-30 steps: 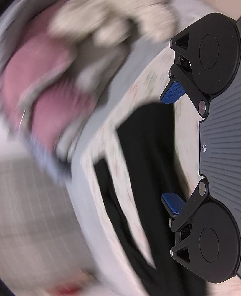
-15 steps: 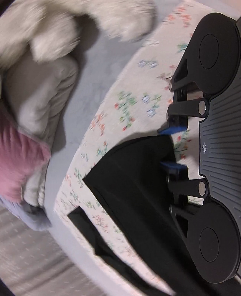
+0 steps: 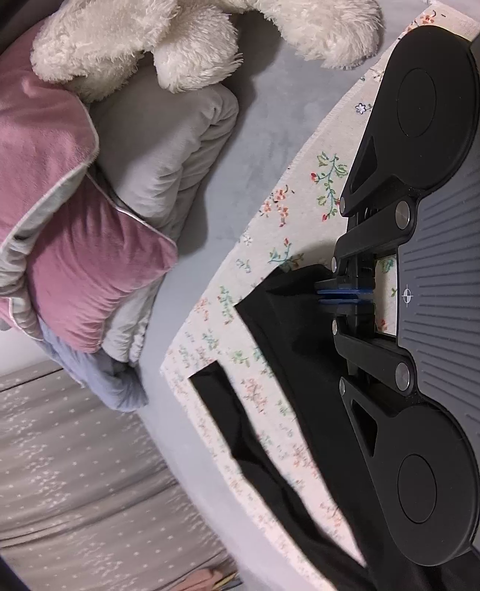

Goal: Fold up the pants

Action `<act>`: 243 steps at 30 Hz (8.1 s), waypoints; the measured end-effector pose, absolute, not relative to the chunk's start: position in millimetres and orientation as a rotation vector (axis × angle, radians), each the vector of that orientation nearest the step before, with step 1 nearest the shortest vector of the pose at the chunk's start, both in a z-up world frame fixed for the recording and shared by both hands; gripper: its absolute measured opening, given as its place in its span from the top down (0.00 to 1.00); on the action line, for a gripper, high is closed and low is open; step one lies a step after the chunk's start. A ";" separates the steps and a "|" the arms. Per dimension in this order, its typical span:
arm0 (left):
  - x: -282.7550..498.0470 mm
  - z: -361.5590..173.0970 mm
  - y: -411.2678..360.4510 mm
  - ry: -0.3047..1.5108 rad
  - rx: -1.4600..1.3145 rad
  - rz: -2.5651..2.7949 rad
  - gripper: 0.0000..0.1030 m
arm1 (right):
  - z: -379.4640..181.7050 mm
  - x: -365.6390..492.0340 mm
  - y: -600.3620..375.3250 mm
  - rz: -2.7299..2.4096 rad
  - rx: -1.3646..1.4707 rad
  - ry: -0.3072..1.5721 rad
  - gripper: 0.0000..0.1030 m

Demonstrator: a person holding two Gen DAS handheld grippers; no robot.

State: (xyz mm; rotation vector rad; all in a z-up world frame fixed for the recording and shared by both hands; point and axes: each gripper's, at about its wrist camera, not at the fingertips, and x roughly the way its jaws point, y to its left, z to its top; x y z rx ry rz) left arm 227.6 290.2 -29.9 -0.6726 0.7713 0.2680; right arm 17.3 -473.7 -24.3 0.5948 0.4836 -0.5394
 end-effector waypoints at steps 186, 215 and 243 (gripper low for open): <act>265.6 -66.4 107.6 0.832 -0.166 -0.157 0.01 | 24.0 355.0 -519.0 -0.561 -0.176 0.499 1.00; 262.3 -44.0 150.1 0.797 -0.311 -0.079 0.02 | -6.9 191.8 -328.9 -0.095 0.119 0.861 0.34; 199.4 -35.1 198.5 0.865 -0.223 0.002 0.04 | -62.9 74.3 -266.6 -0.159 0.094 0.883 0.09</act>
